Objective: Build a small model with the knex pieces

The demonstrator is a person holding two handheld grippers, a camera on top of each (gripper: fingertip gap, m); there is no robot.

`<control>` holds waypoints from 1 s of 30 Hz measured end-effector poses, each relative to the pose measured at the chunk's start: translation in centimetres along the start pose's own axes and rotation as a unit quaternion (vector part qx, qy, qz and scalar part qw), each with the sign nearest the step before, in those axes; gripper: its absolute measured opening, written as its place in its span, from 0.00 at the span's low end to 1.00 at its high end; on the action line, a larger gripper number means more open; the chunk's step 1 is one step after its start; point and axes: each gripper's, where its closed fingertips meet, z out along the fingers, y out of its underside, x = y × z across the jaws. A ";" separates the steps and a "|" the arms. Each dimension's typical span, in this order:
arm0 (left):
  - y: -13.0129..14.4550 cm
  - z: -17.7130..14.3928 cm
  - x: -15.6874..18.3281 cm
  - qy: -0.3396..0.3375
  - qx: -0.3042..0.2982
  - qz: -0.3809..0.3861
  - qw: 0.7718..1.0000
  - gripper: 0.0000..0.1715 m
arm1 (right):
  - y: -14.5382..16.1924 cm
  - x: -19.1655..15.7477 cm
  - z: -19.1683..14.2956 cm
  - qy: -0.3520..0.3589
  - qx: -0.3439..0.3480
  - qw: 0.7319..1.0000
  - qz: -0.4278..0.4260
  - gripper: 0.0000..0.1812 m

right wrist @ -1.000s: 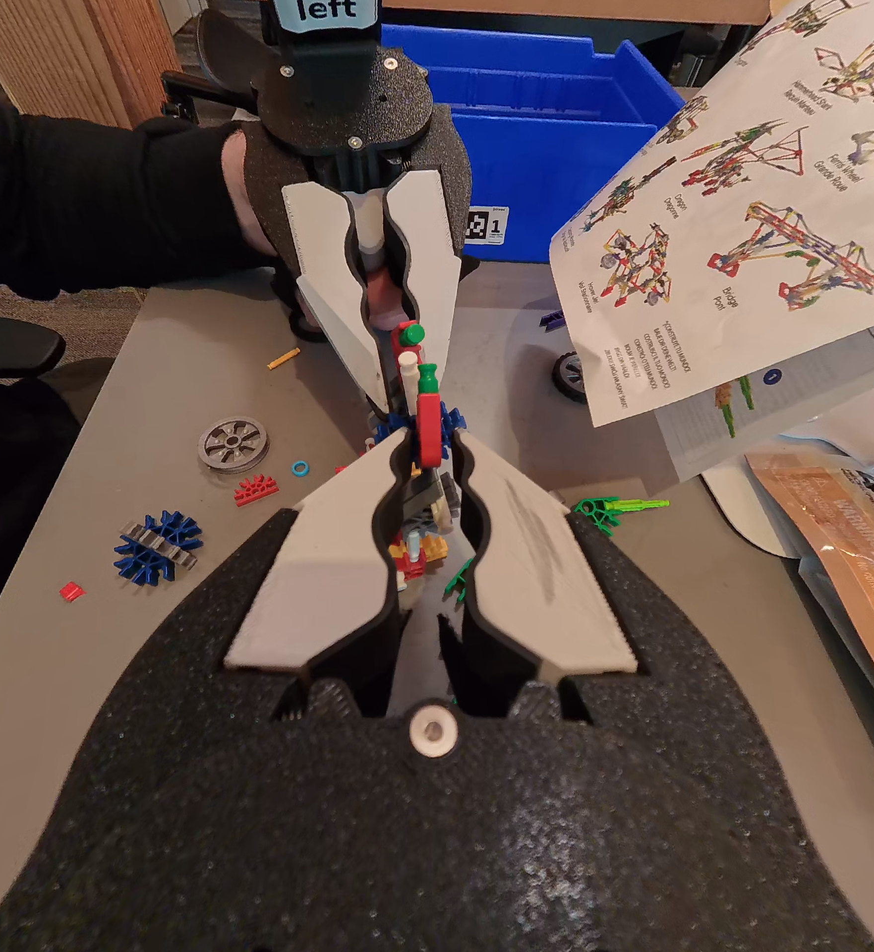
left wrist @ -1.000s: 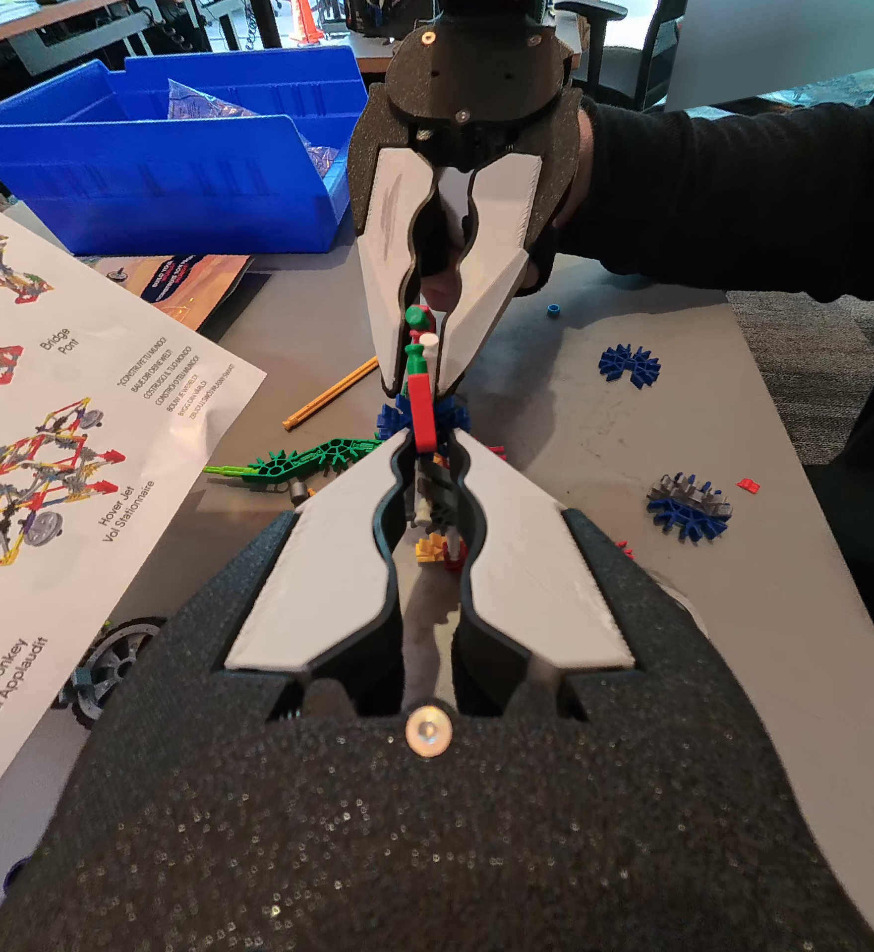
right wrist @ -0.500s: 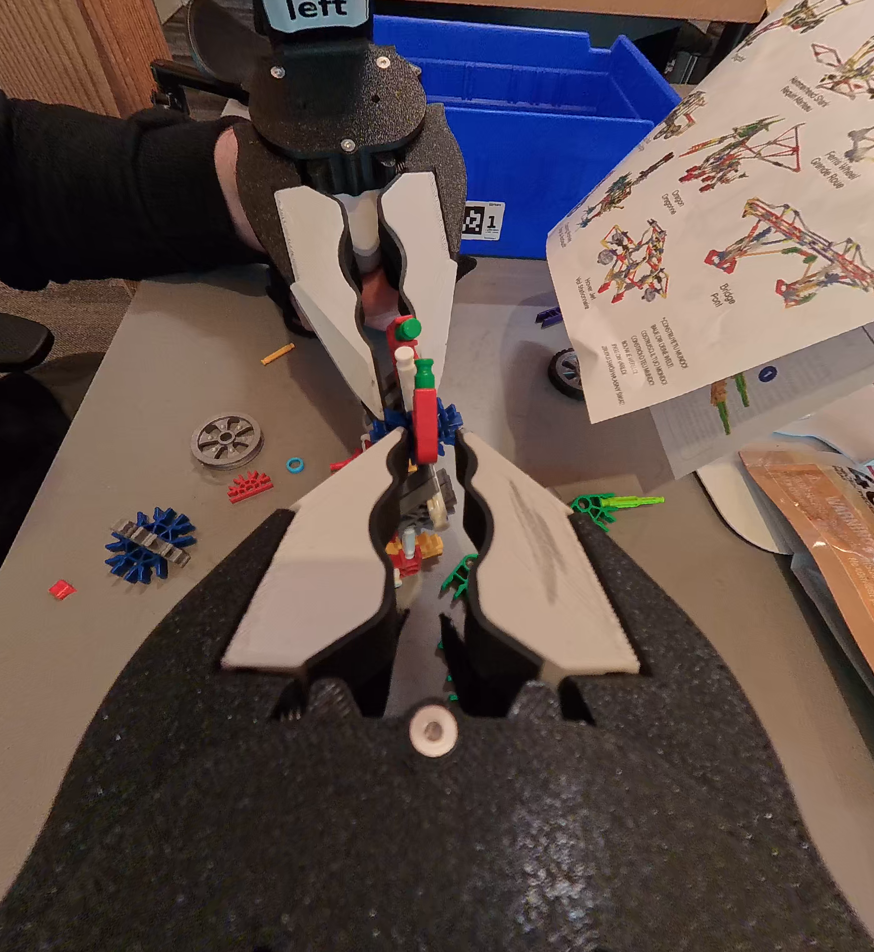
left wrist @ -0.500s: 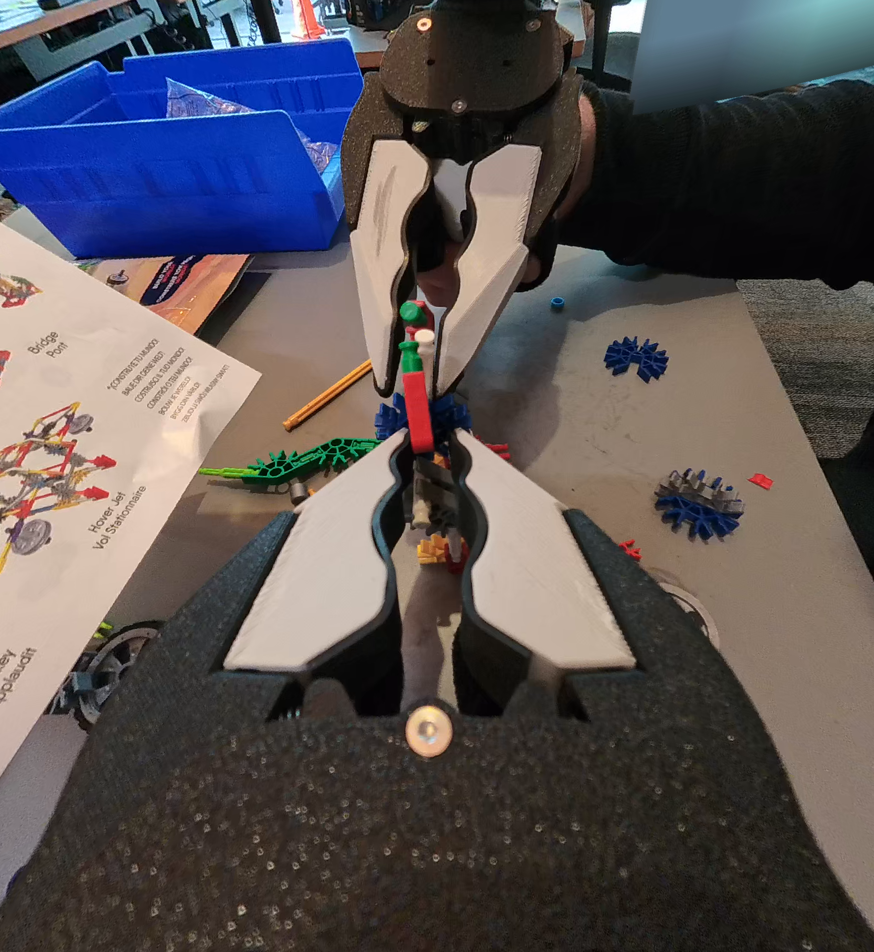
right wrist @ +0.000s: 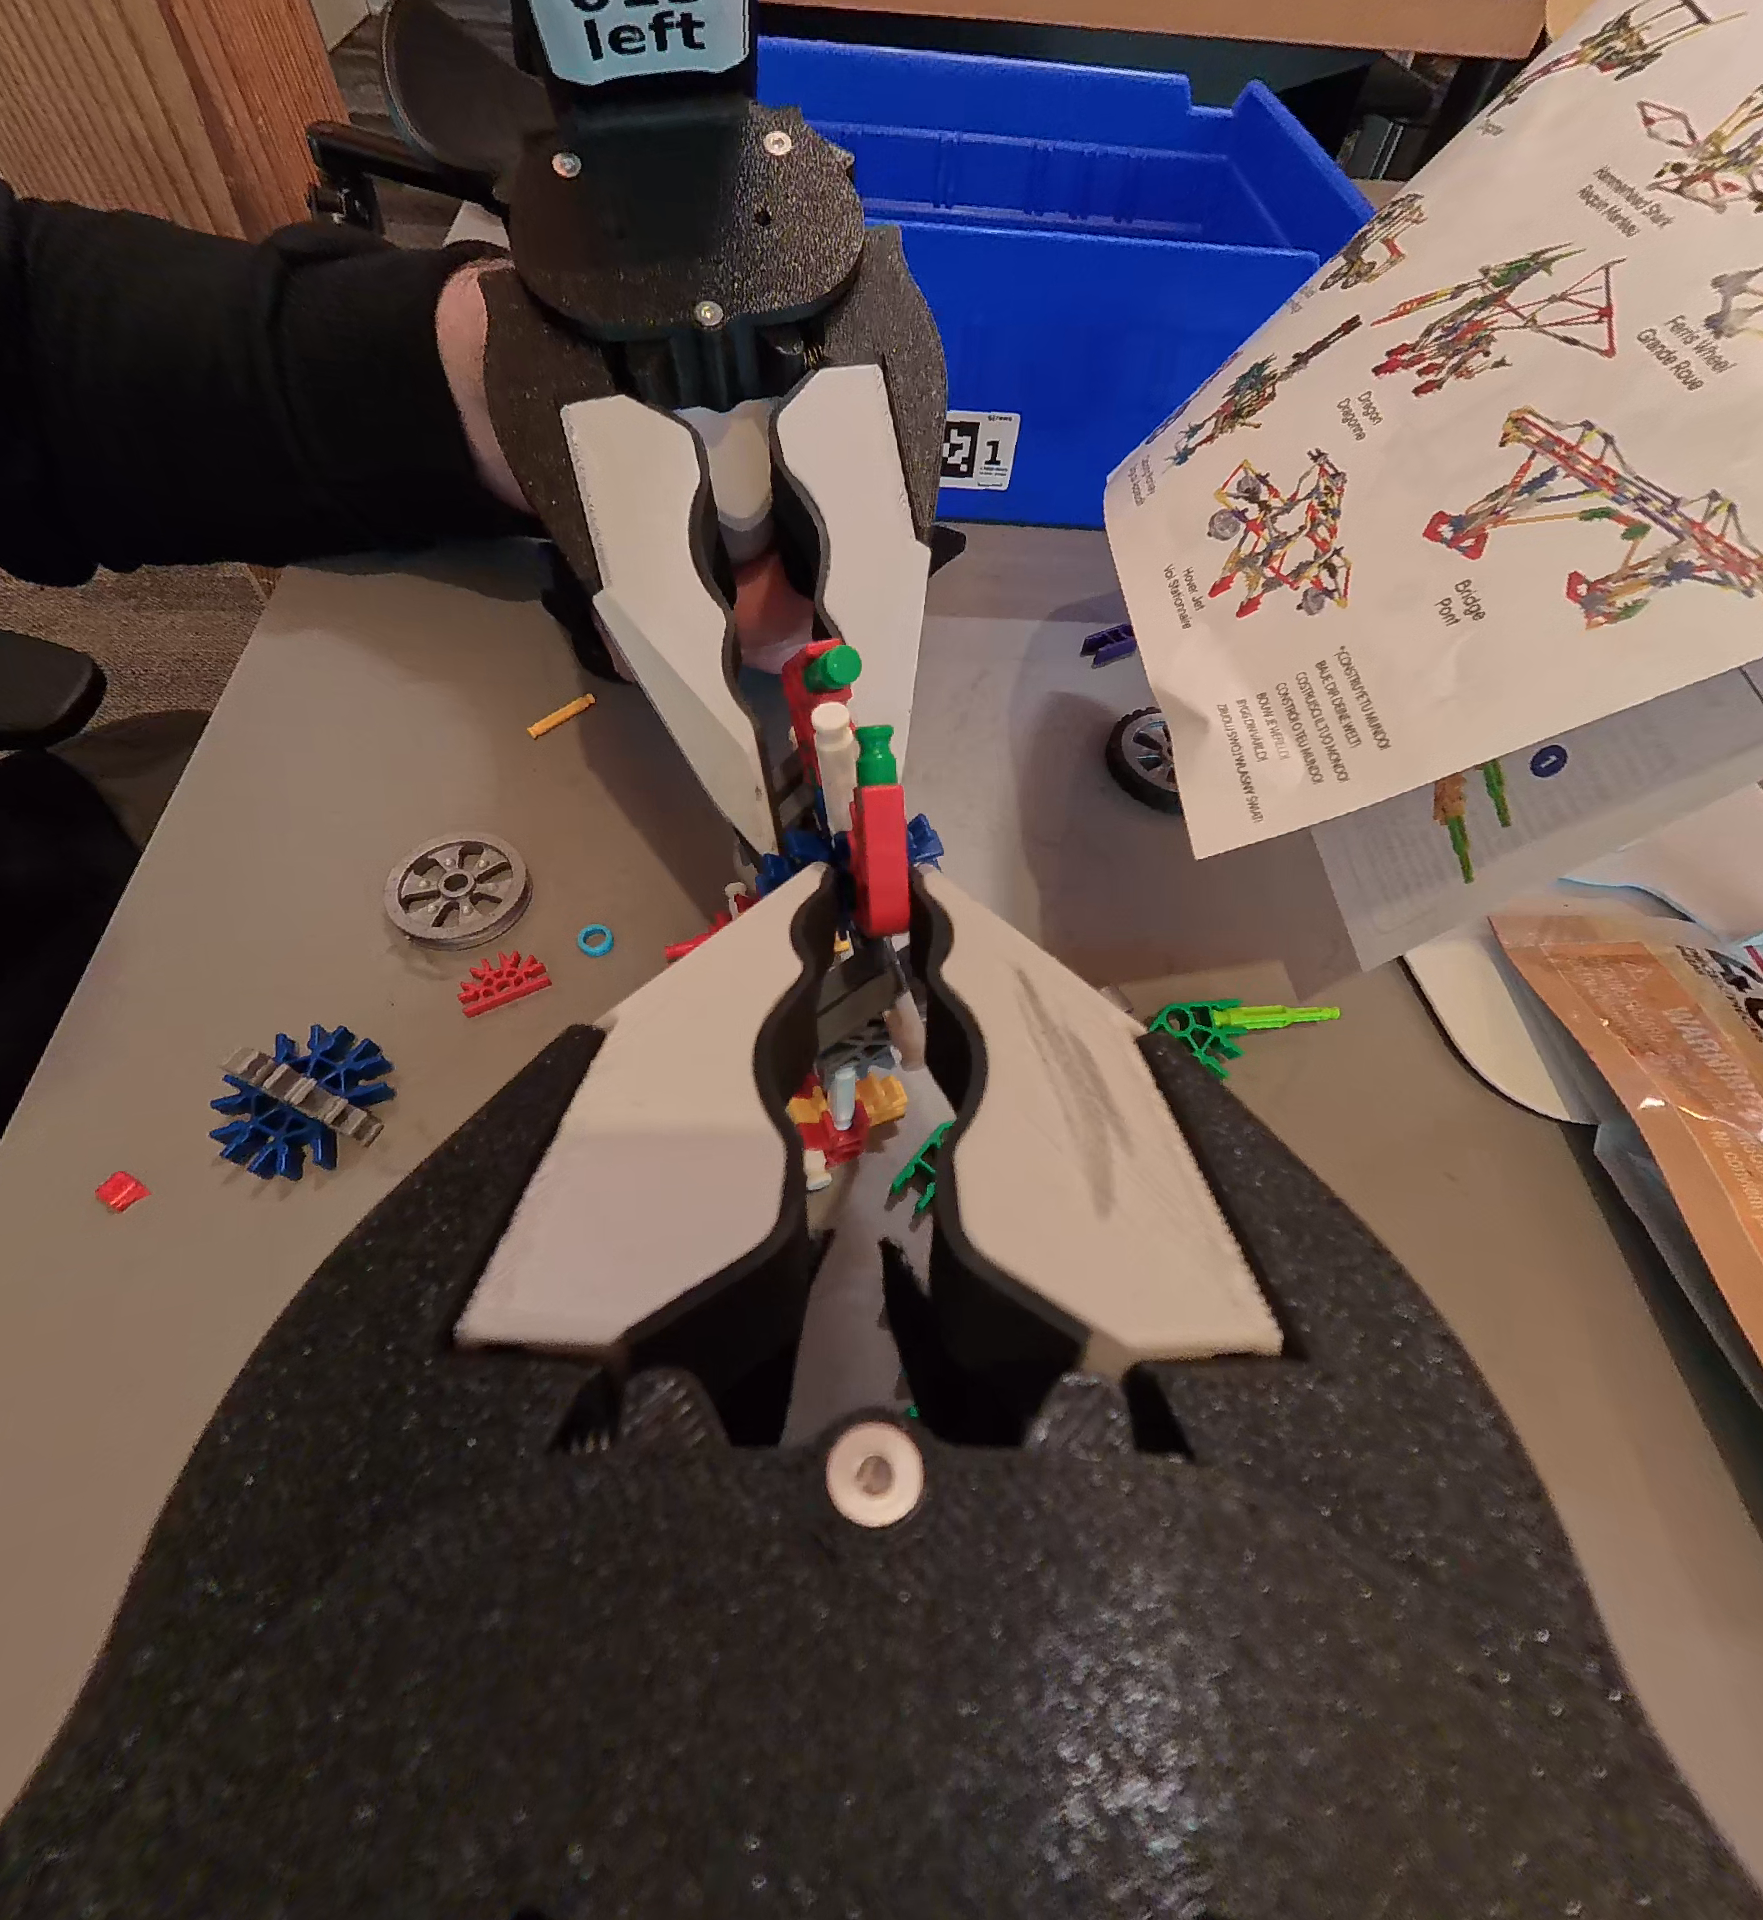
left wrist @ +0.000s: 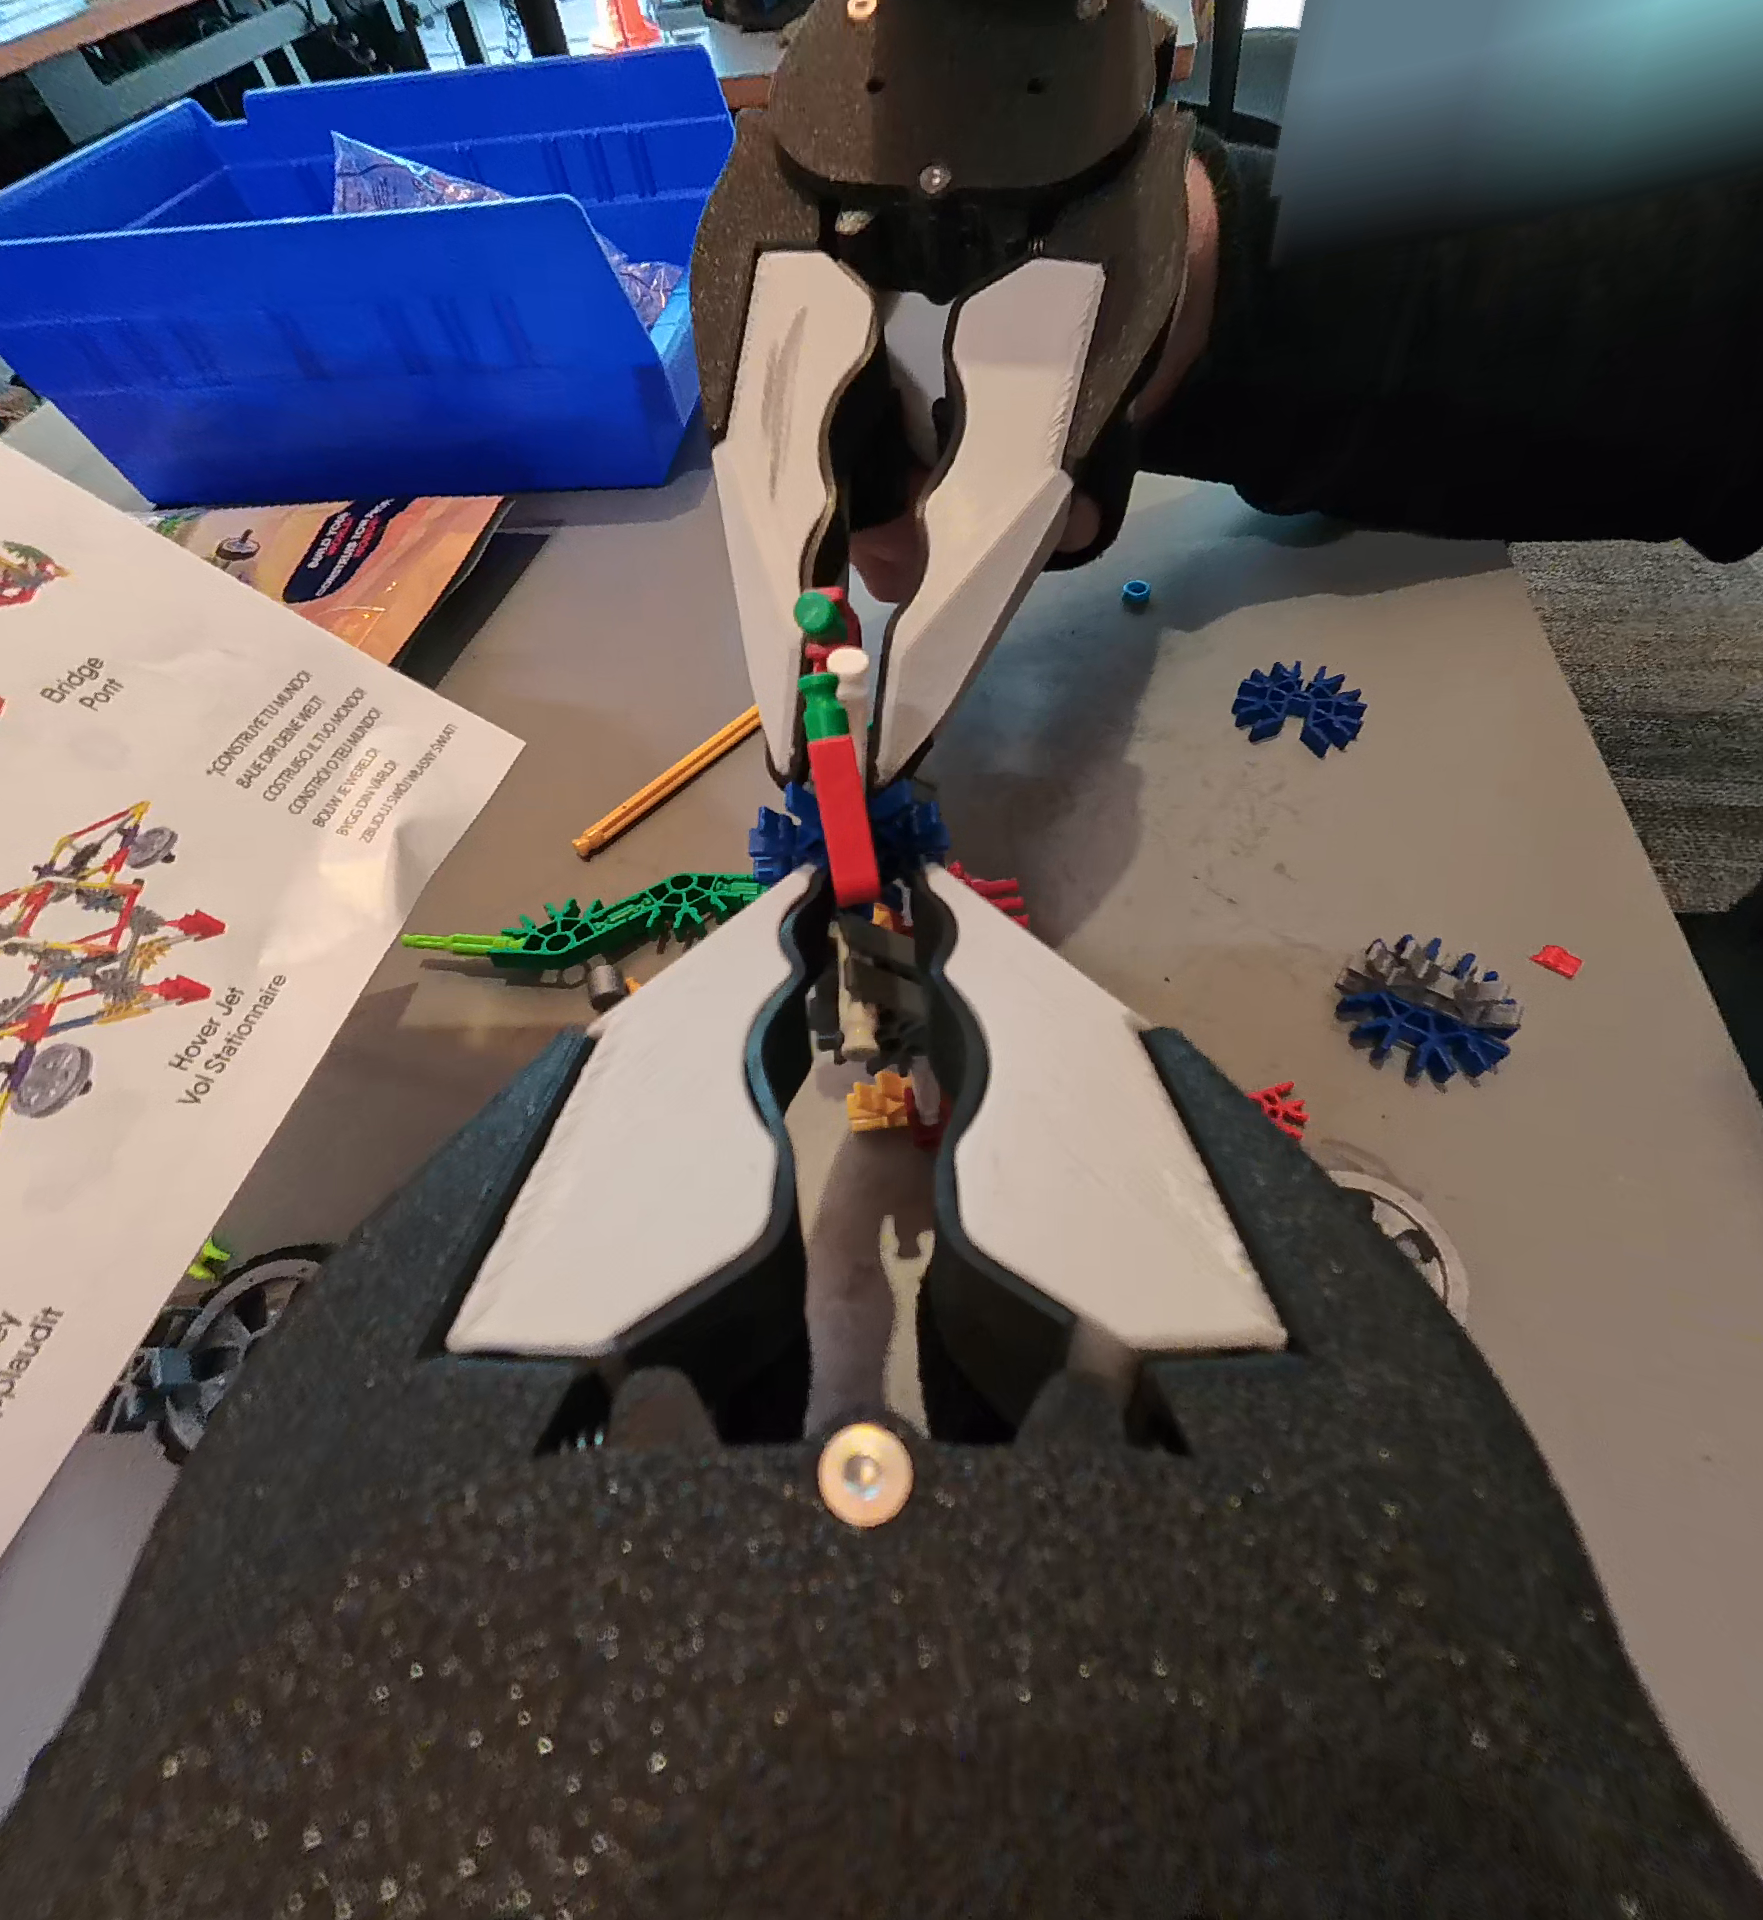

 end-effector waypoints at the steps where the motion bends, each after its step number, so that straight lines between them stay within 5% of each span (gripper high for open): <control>1: 0.0 0.0 0.0 0.000 0.000 0.000 1.000 0.09 | 0.0 0.0 0.0 0.000 0.000 1.000 0.000 0.07; 30: -0.7 -0.5 -0.4 -0.011 0.019 0.010 1.000 0.03 | -0.5 -0.5 -0.2 -0.015 0.019 1.000 -0.009 0.03</control>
